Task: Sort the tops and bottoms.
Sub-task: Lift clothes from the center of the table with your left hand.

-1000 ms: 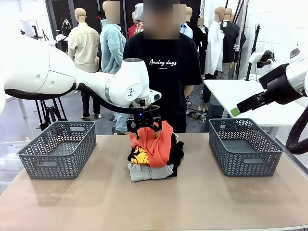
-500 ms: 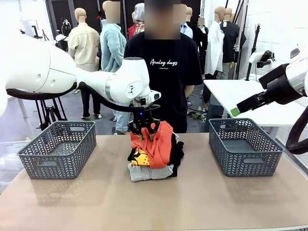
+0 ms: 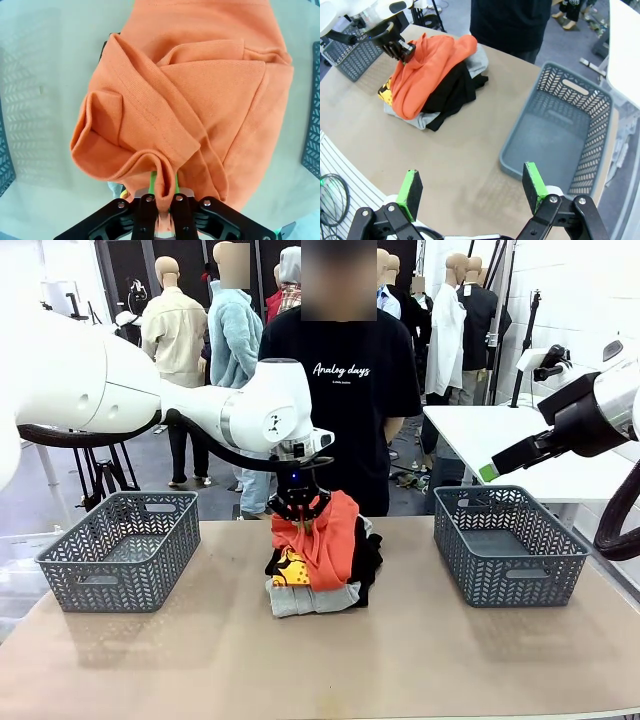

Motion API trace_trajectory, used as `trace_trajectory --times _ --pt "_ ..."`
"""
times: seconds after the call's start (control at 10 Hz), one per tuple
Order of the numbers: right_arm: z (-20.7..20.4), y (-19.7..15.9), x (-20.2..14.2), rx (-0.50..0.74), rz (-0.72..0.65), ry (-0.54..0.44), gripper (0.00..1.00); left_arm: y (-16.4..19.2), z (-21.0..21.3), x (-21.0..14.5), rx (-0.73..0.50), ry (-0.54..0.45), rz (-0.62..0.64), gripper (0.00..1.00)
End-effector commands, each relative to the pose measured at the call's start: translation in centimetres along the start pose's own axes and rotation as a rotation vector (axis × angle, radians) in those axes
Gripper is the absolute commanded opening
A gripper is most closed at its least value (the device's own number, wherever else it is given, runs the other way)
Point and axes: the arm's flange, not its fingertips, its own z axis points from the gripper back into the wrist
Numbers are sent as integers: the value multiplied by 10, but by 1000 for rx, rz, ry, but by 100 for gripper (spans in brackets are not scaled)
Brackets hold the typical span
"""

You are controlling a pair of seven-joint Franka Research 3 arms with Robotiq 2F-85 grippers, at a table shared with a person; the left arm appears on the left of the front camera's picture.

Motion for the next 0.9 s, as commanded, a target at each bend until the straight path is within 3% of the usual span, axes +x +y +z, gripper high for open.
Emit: trace_trajectory --times 0.0,0.3,0.4,0.6,0.8 --pt "-2 1 1 19 -13 -12 100 -2 0 -1 2 -8 -8 0" --pt "-2 1 1 19 -13 -12 100 -2 1 0 -1 -1 -3 0" --pt "-2 1 1 19 -13 -12 100 -12 35 -13 43 15 -26 0" --pt "-2 1 1 19 -13 -12 100 -30 99 -27 121 -69 -19 0" --pt "-2 1 1 19 -13 -12 100 -40 138 -39 129 -54 8 0"
